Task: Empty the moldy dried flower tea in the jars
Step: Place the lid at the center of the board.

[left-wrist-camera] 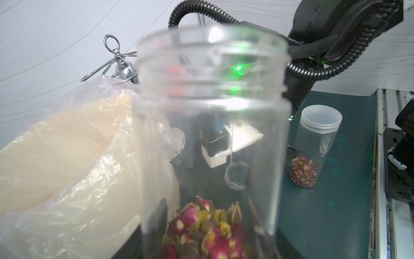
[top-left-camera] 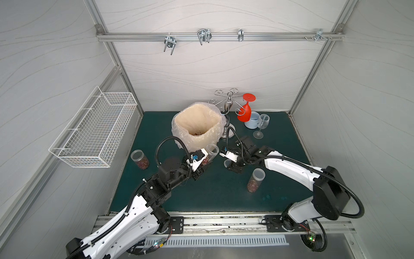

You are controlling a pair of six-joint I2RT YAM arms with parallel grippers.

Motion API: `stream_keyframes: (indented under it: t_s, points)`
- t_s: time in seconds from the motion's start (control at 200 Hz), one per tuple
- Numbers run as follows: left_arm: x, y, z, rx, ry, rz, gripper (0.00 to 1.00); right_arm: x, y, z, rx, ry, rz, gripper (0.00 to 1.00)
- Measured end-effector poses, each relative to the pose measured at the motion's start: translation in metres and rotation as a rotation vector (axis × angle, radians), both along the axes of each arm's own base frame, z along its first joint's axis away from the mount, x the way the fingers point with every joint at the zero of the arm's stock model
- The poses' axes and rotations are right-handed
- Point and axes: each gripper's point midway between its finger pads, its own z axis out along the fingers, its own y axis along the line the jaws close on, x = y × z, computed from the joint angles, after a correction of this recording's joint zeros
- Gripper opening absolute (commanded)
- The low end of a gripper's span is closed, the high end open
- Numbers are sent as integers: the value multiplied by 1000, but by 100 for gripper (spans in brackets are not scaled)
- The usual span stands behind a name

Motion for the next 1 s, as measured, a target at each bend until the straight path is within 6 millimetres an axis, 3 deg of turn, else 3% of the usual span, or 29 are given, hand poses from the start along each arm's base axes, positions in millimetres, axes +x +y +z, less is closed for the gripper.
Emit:
stream_keyframes:
  t_s: [0.68,1.0]
  points:
    - [0,0,-1,6,1,0,20,32,-15,-52,-96,94,-162,59]
    - [0,0,-1,5,2,0,20,40,-17,-76,-142,151,-225,66]
